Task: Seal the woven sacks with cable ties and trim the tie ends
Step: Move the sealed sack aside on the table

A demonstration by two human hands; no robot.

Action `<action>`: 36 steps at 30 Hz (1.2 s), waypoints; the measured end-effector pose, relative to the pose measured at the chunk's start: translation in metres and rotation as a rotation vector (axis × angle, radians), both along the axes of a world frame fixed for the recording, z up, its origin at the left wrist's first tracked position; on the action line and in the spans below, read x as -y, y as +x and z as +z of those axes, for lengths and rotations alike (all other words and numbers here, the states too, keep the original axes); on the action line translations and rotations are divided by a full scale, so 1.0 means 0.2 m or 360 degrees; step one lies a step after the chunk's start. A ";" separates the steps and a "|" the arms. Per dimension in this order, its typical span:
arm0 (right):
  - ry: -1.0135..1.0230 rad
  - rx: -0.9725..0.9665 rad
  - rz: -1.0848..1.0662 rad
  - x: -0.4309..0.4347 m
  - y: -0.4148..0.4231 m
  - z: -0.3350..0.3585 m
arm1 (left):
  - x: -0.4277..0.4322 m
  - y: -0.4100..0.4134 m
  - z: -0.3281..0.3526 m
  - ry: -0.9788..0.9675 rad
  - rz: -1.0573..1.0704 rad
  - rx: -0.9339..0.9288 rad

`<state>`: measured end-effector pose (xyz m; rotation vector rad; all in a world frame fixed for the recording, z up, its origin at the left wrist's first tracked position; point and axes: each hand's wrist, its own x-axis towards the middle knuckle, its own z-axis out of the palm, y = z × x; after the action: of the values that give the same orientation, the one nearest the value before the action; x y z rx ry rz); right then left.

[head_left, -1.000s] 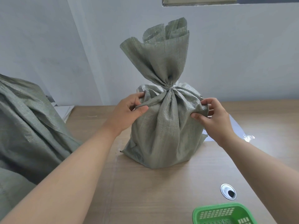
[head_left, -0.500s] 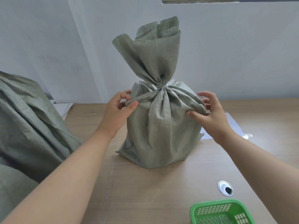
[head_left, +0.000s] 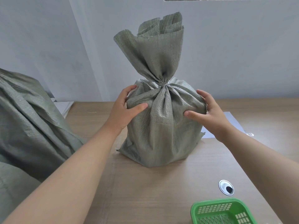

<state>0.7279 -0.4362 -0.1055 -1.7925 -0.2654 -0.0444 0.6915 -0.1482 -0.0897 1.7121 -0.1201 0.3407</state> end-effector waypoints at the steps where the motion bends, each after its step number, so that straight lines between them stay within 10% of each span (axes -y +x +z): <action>1: -0.0007 0.0001 0.0000 0.00 0.00 0.00 | 0.00 0.00 0.00 -0.0004 0.0004 0.0004; 36: -0.0239 -0.0032 -0.0134 0.16 -0.65 0.23 | 0.10 -0.58 0.13 0.0027 0.0335 -0.0030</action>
<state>0.5969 -0.4679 -0.0587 -1.9522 -0.1824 -0.0680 0.5764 -0.1682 -0.0636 1.7482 0.0721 0.4805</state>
